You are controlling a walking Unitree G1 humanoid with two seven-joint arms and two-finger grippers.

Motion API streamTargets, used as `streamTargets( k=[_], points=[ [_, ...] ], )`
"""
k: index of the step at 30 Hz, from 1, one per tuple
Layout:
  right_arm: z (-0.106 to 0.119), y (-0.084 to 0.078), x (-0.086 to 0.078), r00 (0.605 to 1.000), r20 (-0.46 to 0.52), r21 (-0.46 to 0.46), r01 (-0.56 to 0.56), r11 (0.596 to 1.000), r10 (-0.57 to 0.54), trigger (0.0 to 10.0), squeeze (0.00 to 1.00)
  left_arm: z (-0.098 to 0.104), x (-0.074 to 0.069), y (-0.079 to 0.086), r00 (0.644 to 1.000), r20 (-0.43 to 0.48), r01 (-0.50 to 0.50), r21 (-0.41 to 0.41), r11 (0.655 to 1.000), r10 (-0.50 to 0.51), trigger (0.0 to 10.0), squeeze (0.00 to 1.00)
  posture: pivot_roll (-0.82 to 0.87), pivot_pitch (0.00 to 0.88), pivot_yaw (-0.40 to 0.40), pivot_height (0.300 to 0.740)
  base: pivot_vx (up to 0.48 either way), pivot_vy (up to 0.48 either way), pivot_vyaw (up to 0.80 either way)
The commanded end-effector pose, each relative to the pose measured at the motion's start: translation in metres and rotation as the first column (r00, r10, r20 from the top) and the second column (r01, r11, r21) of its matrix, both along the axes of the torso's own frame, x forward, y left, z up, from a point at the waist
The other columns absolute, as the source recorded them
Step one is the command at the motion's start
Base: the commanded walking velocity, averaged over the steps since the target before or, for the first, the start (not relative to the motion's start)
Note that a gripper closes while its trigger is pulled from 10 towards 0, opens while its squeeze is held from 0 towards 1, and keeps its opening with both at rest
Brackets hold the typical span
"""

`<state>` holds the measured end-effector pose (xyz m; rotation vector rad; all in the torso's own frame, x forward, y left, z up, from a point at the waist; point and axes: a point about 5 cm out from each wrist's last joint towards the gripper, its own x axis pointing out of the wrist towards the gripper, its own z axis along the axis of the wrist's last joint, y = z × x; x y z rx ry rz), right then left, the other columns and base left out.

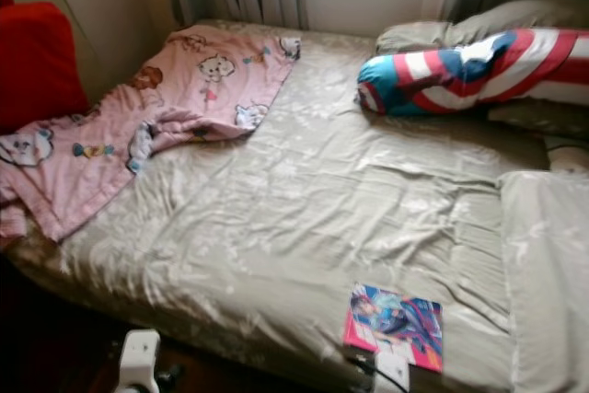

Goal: Clean up the room

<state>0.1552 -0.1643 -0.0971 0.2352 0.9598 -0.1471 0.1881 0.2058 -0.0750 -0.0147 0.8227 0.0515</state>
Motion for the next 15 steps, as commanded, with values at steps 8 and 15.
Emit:
streamTargets(
  k=[8,15],
  points=[
    [-0.0008,0.0022,-0.0015,1.000,-0.007,0.015,-0.003,1.000,0.003,10.0,0.00,-0.0025,-0.0080,0.0085,1.000,-0.023,-0.007,0.023,1.000,0.007,10.0,0.00,0.04,0.163,-0.017,0.740,0.000,0.480,0.00],
    [-0.0008,0.0013,-0.0013,1.000,-0.008,0.014,-0.004,1.000,0.004,10.0,0.00,-0.0015,-0.0054,0.0055,1.000,-0.011,-0.002,0.021,1.000,0.002,10.0,0.00,0.04,0.162,-0.018,0.740,0.000,0.480,0.00]
  ],
)
